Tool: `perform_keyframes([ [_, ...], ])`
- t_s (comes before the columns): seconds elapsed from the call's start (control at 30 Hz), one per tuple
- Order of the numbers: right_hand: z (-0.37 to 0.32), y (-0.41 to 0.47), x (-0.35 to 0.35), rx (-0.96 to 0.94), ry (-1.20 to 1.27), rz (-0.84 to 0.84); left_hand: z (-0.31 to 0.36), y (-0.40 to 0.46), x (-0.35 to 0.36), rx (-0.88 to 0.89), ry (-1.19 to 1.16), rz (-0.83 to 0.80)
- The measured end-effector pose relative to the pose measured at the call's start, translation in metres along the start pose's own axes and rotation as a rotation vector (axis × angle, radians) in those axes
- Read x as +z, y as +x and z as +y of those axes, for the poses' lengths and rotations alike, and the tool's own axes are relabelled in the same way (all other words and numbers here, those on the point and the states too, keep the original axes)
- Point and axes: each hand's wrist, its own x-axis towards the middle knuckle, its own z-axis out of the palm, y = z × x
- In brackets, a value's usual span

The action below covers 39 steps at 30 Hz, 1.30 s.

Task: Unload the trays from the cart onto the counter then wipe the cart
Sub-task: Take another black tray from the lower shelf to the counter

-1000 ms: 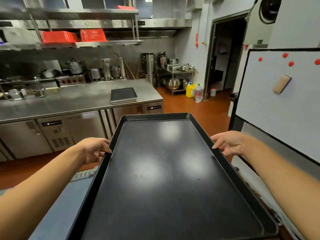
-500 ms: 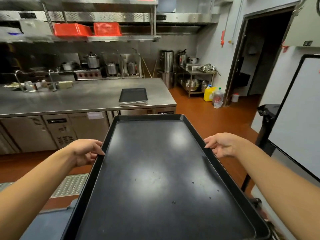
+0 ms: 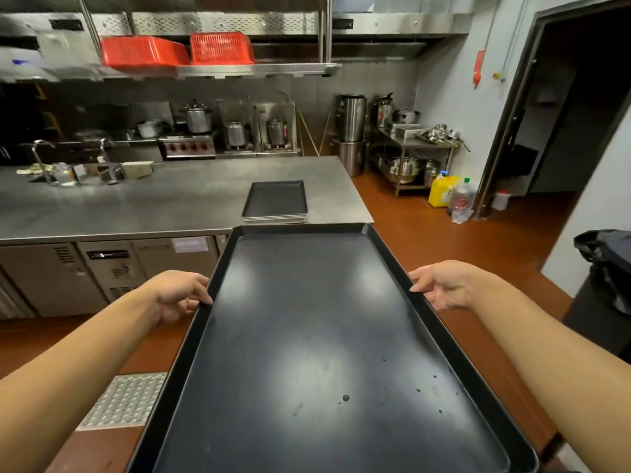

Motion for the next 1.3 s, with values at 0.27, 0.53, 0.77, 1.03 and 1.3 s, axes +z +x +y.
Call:
perform_keyframes([
  [0.27, -0.086, 0.175, 0.010, -0.022, -0.030, -0.007, 0.062, 0.152, 0.013, 0.044, -0.005, 0.108],
  [0.53, -0.189, 0.354, 0.036, 0.002, -0.131, -0.095, 0.130, 0.316, 0.008, -0.002, -0.044, 0.211],
  [0.77, -0.284, 0.497, 0.085, 0.007, -0.165, -0.118, 0.168, 0.480, -0.029, 0.005, 0.029, 0.231],
  [1.03, -0.377, 0.659, 0.148, 0.030, -0.173, -0.057, 0.238, 0.680, -0.073, 0.008, 0.298, 0.234],
  [1.3, -0.441, 0.807, 0.186, -0.029, -0.159, 0.158, 0.307, 0.872, -0.076, 0.042, 0.459, 0.241],
])
